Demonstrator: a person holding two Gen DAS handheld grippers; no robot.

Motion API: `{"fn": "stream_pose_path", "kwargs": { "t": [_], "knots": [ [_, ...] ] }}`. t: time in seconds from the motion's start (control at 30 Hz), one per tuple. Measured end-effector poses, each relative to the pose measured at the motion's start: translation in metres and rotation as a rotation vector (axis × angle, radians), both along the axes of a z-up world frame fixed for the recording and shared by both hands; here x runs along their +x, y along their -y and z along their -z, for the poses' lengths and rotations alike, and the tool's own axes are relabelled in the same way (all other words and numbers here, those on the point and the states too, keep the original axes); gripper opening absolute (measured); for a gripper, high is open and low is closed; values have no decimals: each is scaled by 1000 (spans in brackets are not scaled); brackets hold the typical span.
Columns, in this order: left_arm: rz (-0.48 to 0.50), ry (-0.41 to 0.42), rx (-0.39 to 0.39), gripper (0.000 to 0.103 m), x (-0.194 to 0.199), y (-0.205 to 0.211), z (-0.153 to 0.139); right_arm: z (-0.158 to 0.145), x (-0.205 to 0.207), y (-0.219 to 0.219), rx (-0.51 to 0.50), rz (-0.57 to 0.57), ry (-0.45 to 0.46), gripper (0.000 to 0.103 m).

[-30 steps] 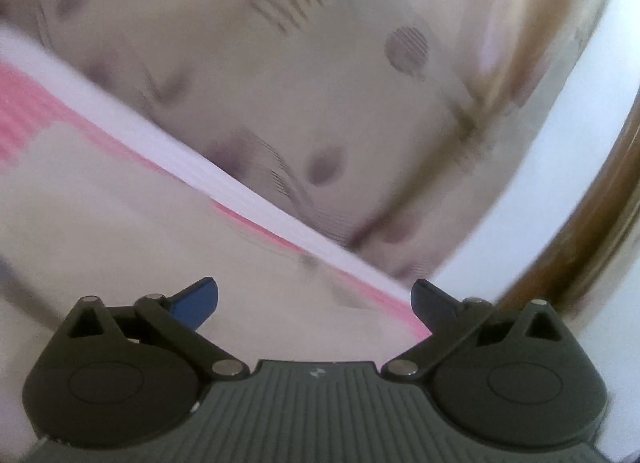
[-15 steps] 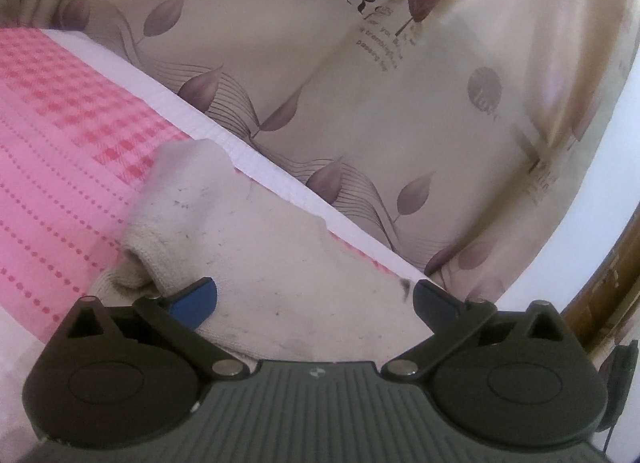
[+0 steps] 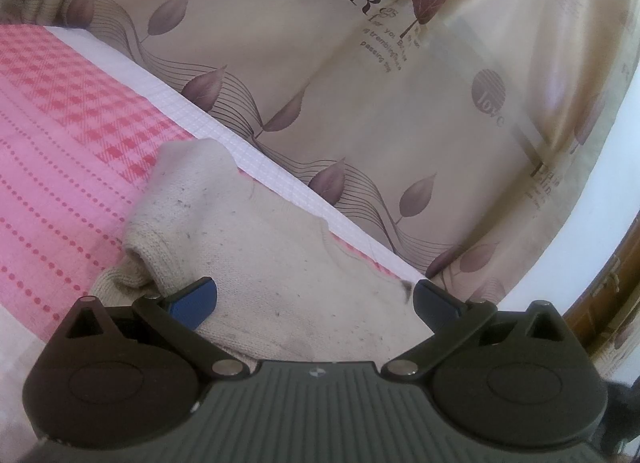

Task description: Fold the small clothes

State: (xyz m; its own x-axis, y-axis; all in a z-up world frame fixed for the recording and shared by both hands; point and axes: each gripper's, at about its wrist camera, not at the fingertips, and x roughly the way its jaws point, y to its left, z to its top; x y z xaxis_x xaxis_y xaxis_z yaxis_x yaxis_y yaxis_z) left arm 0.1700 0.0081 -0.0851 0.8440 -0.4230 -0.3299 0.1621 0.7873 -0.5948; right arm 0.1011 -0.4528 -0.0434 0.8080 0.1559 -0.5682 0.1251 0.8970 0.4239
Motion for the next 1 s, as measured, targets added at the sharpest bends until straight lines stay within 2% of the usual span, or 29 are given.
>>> {"fn": "stream_pose_path", "kwargs": {
  "t": [0.1,0.17,0.27,0.3,0.4,0.5,0.67,0.73,0.77,0.83,0.87,0.9,1.0],
  "knots": [
    [-2,-1,2,103,0,0,-1,-12,7,-4,21,-60,41,19],
    [-1,-1,1,103,0,0,-1,-6,30,-15,18,-139,-13,19],
    [-1,-2,1,103,0,0,0,17,60,-36,-121,-169,-103,21],
    [-2,-2,2,103,0,0,0,26,65,-40,-131,-180,-135,21],
    [-2,-2,0,103,0,0,0,33,58,-47,-101,-218,-87,23],
    [-2,-3,-2,103,-1,-1,0,32,47,-59,-173,-251,-33,12],
    [-3,-3,-1,103,-1,-1,0,29,34,-52,-165,-195,39,11],
    [-3,-3,-1,103,-1,-1,0,29,35,-52,-169,-191,17,14],
    [-3,-3,-1,103,-1,-1,0,32,37,-51,-149,-187,-1,18],
    [-3,-3,-1,103,-1,-1,0,33,44,-48,-129,-186,-26,45],
    [-3,-3,-1,103,0,-1,0,35,47,-48,-130,-178,-39,73],
    [-3,-3,-2,103,0,-1,0,36,49,-47,-121,-183,-36,84],
    [-3,-3,-1,103,0,-1,0,38,50,-51,-144,-196,-41,82]
  ]
}}
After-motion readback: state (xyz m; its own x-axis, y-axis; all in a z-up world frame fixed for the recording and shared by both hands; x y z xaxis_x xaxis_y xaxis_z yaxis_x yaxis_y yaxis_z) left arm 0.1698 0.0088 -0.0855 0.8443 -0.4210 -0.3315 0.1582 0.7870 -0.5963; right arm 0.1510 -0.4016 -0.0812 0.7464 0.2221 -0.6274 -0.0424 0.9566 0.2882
